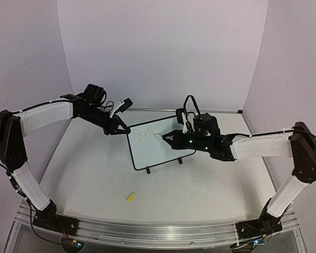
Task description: Write a sentence on the whiteboard
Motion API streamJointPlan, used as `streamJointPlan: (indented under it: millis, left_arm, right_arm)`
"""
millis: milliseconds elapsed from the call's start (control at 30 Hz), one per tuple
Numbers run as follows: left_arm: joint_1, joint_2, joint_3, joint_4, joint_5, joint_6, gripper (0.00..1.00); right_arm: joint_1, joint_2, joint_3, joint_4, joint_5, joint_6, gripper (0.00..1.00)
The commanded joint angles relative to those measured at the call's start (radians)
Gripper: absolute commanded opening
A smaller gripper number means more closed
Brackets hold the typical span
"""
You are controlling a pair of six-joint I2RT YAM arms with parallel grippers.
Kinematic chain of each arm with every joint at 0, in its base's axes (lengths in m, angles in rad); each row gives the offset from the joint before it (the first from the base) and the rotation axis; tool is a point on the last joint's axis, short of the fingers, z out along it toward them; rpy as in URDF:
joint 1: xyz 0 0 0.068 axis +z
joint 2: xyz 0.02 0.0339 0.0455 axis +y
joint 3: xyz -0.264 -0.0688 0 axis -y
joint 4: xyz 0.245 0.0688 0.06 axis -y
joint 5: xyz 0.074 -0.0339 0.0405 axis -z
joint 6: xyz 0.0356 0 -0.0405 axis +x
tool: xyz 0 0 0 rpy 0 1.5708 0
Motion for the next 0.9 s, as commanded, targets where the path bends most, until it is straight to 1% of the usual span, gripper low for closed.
streamJointPlan:
  millis: [0, 500, 867]
  left_arm:
    - [-0.029, 0.018, -0.010, -0.087, -0.043, 0.022, 0.00]
    - [-0.032, 0.021, -0.009, -0.089, -0.044, 0.022, 0.00]
    - [-0.033, 0.020, -0.009, -0.089, -0.045, 0.022, 0.00]
  right_arm:
    - [-0.004, -0.005, -0.006, 0.000, 0.028, 0.012, 0.00]
    - [-0.004, -0.029, 0.035, 0.067, 0.003, 0.029, 0.00]
    - [-0.005, -0.047, 0.023, 0.077, 0.027, 0.028, 0.00]
